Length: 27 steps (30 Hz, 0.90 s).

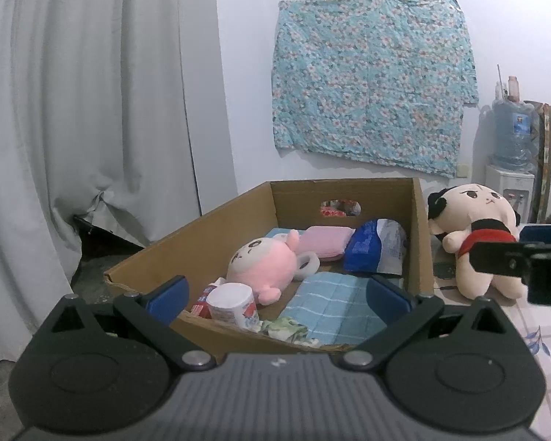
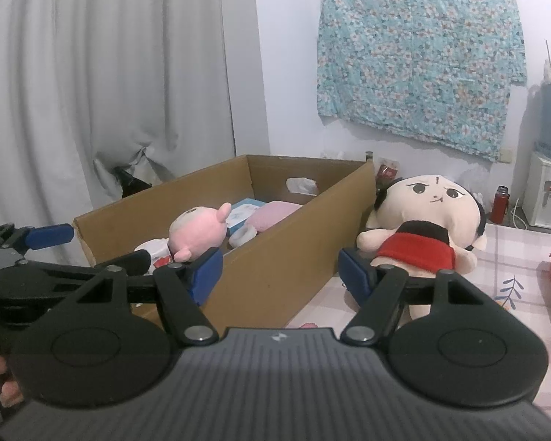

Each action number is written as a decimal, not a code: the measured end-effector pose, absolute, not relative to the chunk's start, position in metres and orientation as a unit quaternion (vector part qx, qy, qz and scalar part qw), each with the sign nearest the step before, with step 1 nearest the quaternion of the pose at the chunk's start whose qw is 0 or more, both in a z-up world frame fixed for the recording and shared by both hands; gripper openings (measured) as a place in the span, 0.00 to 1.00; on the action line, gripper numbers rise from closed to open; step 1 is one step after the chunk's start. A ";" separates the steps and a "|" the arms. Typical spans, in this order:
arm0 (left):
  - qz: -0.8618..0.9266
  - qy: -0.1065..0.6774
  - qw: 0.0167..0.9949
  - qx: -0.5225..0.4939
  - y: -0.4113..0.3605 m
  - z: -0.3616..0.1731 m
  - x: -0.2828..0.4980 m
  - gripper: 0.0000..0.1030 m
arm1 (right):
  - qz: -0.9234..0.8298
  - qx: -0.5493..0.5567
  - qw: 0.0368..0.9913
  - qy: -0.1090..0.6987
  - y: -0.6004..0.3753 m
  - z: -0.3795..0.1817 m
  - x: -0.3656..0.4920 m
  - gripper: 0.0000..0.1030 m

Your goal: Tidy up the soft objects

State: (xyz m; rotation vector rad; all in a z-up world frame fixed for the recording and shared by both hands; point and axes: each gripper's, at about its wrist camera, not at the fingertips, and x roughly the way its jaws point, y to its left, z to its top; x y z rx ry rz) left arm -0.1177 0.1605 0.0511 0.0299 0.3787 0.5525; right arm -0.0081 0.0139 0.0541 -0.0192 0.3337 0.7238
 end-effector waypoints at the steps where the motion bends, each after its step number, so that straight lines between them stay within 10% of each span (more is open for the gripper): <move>1: 0.270 0.185 0.945 0.016 0.160 0.052 -0.117 1.00 | 0.354 -0.010 0.921 0.162 0.014 0.055 -0.009 0.67; 27: 0.273 0.198 0.941 0.042 0.159 0.050 -0.112 1.00 | 0.357 0.000 0.918 0.169 0.011 0.054 -0.008 0.70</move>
